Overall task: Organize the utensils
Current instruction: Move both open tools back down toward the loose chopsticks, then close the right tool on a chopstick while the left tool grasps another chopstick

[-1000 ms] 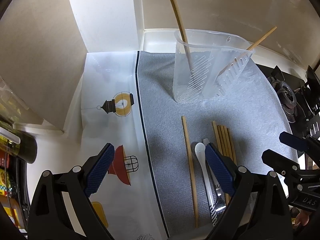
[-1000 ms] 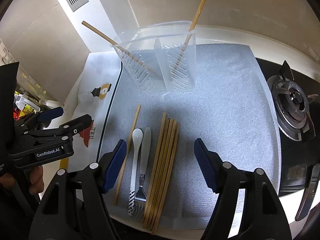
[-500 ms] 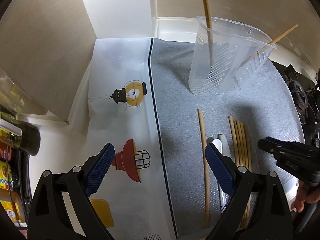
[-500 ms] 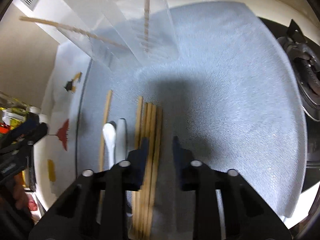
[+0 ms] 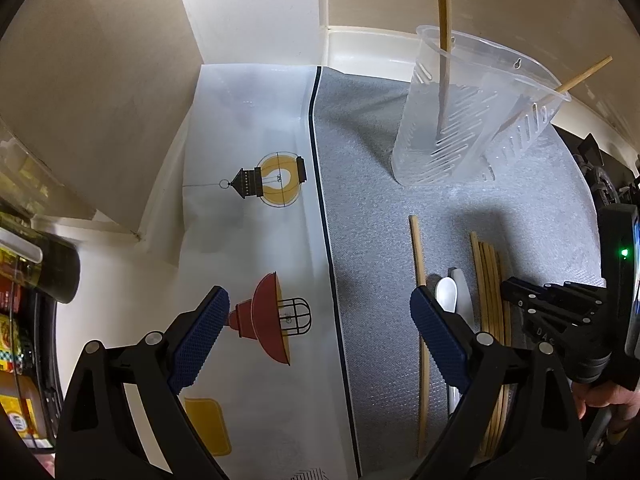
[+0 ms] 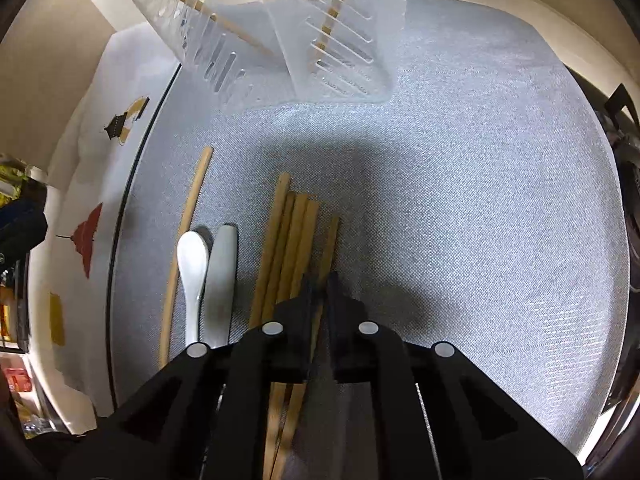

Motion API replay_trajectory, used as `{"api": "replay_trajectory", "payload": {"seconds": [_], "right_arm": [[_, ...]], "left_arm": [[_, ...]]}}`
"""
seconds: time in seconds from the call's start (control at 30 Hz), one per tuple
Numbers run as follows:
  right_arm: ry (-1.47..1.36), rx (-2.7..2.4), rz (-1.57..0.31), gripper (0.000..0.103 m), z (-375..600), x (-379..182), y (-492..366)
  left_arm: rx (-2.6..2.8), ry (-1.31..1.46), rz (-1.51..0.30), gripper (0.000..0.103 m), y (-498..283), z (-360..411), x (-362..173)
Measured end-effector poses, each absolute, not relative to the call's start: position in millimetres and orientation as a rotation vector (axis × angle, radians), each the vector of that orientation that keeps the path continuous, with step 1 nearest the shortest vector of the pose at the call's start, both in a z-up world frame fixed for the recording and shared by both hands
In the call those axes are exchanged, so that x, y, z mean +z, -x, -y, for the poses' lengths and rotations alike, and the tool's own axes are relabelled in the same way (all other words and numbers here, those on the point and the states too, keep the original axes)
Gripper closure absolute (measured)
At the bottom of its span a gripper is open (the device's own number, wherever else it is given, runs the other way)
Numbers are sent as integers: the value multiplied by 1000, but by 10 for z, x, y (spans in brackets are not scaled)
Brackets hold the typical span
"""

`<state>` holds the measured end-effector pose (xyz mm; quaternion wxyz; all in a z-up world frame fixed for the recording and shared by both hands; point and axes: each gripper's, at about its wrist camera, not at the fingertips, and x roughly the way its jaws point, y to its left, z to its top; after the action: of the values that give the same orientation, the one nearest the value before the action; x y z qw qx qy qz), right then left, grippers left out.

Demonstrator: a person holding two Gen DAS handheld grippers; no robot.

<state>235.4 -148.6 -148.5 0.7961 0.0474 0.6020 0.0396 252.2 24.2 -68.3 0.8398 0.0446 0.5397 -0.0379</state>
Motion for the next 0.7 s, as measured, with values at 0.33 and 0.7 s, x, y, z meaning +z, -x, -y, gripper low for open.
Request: {"api": "replay_trajectory", "payload": {"seconds": [0.33, 0.7], "right_arm": [[-77, 26, -1213, 97, 1566, -1379, -2227], [-154, -22, -1222, 97, 2007, -1361, -2193]], "left_arm": [[-135, -86, -1168, 14, -2641, -121, -798], [-276, -60, -1343, 46, -3233, 429, -1303]]}}
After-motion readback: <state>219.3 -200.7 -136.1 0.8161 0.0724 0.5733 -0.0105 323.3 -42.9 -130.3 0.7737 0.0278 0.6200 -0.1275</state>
